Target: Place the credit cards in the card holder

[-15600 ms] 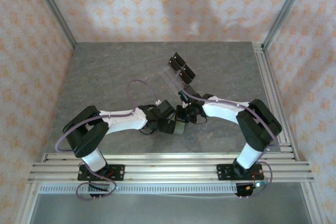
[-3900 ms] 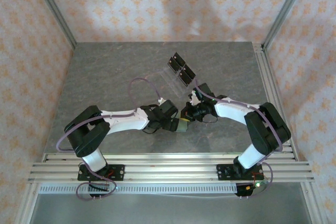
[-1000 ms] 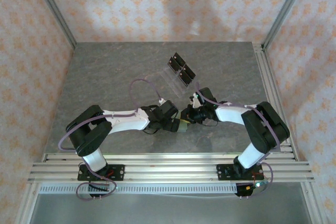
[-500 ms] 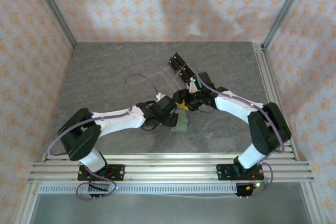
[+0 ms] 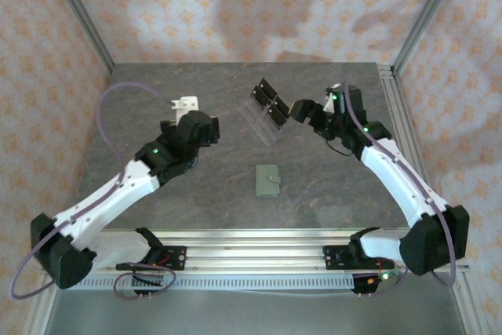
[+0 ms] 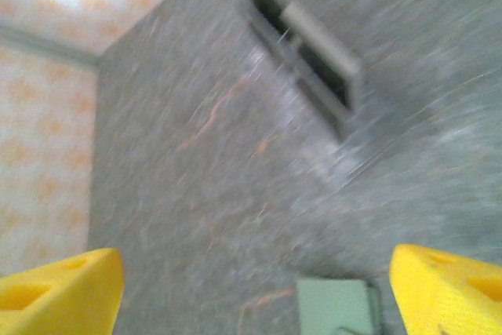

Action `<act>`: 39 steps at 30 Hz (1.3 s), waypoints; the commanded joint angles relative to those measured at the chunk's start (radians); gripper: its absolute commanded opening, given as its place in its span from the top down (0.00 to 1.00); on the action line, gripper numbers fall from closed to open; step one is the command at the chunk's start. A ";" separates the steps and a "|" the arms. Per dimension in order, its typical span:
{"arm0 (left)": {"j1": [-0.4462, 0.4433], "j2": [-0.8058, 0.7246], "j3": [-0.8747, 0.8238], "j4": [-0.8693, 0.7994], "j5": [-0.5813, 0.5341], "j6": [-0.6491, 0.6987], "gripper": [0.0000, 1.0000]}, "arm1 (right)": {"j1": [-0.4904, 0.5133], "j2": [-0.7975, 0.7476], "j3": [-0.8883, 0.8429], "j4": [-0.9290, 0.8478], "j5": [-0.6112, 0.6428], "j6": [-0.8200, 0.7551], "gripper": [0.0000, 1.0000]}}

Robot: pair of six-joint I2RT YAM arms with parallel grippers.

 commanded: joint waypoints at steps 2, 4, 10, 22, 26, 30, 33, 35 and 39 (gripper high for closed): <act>0.082 -0.095 -0.082 0.106 -0.158 0.145 0.00 | -0.040 -0.091 0.002 -0.079 0.395 -0.084 0.01; 0.164 -0.125 -0.110 0.109 -0.120 0.151 0.00 | -0.053 -0.102 -0.027 -0.041 0.572 -0.161 0.01; 0.389 -0.176 -0.306 0.315 -0.002 0.231 0.00 | -0.121 -0.088 -0.266 0.357 0.829 -0.395 0.01; 0.535 0.111 -0.558 0.810 0.118 0.219 0.00 | -0.167 0.160 -0.545 0.856 0.771 -0.575 0.01; 0.540 0.206 -0.554 0.949 0.177 0.285 0.00 | -0.190 0.198 -0.605 1.024 0.692 -0.604 0.00; 0.554 0.277 -0.568 1.081 0.258 0.327 0.00 | -0.234 0.288 -0.669 1.250 0.601 -0.569 0.00; 0.555 0.345 -0.591 1.182 0.288 0.335 0.00 | -0.264 0.328 -0.750 1.430 0.521 -0.564 0.00; 0.555 0.371 -0.599 1.216 0.343 0.360 0.00 | -0.267 0.302 -0.736 1.359 0.460 -0.579 0.00; 0.556 0.372 -0.599 1.213 0.350 0.360 0.00 | -0.283 0.313 -0.678 1.262 0.438 -0.558 0.00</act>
